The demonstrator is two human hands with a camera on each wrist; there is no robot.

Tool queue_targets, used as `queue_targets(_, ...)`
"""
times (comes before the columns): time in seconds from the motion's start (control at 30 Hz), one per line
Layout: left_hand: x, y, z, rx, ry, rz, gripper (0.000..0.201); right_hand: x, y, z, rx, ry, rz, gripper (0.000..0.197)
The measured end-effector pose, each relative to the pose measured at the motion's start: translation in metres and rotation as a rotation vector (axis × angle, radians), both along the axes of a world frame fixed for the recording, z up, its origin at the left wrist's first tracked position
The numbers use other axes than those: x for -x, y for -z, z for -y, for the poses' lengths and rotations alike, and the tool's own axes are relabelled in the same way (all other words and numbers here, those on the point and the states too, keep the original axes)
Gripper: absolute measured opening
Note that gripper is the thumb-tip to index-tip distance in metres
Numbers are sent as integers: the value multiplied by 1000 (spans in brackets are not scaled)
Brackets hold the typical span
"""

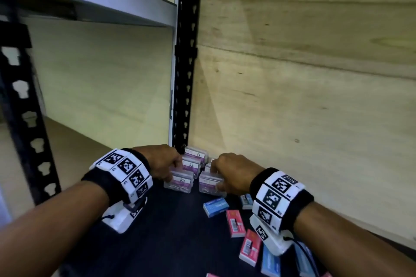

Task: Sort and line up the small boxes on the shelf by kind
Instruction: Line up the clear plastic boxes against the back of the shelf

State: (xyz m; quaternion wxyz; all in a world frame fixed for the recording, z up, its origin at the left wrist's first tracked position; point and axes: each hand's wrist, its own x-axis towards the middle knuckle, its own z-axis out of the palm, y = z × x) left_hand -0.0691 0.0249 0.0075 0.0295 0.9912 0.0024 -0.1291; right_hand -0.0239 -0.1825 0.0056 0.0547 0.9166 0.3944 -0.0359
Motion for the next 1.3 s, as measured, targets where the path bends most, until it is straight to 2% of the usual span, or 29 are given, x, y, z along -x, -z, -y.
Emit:
queue_targets(0.23, -2, 6, -7, 41, 28, 56, 41, -6, 5, -5, 37, -7, 18, 37)
queue_targets(0.37, 4, -1, -5, -6, 31, 129, 45, -7, 4, -1, 27, -11, 12, 40)
queue_targets(0.43, 10, -8, 0, -72, 46, 226, 39, -6, 0, 4, -6, -13, -2, 41)
queue_targets(0.53, 18, -18, 18, -56, 94, 323, 25, -7, -12, 17, -35, 44, -22, 24)
queue_targets(0.6, 21, -20, 35, -1, 123, 278, 20, -8, -21, 30, 35, 99, -27, 18)
queue_targets(0.67, 21, -14, 50, 20, 153, 191, 19, -12, -25, 40, 155, 140, -69, 22)
queue_targets(0.8, 14, 7, 70, 15, 161, 72, 28, -15, -19, 52, 276, 167, -137, 40)
queue_targets(0.93, 10, 20, 80, -53, 149, 19, 40, -19, -7, 52, 311, 162, -155, 64)
queue_targets(1.03, 6, 24, 83, -20, 138, 7, 44, -22, 1, 50, 350, 146, -160, 72)
queue_targets(1.17, 2, 28, 88, -13, 128, -9, 50, -21, 4, 49, 369, 132, -179, 72)
queue_targets(1.3, 5, 27, 93, -44, 159, -17, 41, -21, 4, 54, 318, 130, -187, 66)
